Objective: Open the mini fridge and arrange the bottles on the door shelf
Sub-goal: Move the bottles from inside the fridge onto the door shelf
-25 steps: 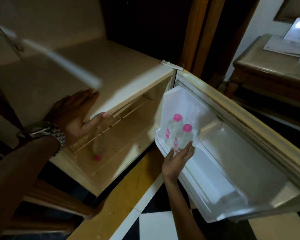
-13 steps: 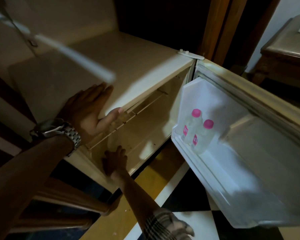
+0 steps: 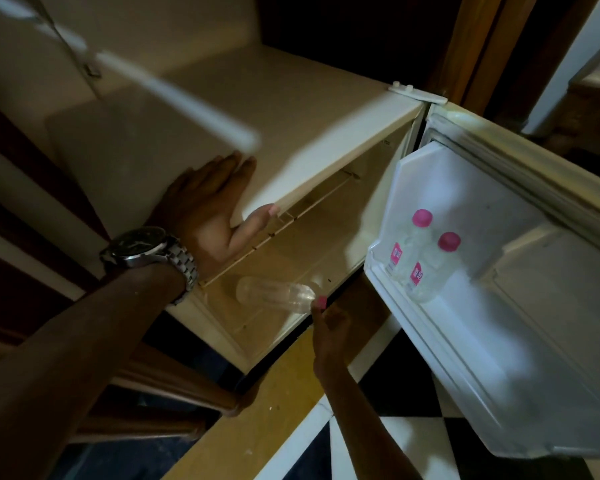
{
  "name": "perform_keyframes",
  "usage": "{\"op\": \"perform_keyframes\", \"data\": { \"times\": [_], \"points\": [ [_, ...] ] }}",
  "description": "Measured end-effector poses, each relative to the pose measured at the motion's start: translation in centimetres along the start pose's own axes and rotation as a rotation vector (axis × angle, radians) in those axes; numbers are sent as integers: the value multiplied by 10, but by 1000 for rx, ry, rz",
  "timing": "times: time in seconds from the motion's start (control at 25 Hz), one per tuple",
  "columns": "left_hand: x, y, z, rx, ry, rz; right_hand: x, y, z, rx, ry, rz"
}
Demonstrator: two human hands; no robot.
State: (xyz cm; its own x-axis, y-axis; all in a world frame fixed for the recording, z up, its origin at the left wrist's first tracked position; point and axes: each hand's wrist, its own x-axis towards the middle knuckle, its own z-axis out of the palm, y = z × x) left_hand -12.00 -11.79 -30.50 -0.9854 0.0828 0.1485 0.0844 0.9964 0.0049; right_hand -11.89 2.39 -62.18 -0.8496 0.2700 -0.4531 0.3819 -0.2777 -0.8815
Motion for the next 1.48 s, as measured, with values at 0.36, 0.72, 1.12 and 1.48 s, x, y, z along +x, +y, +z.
{"op": "perform_keyframes", "data": {
  "times": [0.36,0.72,1.12,1.48],
  "points": [
    [1,0,-2,24,2,15,-15,-11,59,244,222,49],
    [3,-2,0,7,14,13,-45,-77,20,-63,301,-529],
    [1,1,-3,-11,40,29,-43,-139,-65,-145,663,-845],
    [2,-1,-2,7,32,27,3,-141,-99,-421,820,-1040]
  ]
}}
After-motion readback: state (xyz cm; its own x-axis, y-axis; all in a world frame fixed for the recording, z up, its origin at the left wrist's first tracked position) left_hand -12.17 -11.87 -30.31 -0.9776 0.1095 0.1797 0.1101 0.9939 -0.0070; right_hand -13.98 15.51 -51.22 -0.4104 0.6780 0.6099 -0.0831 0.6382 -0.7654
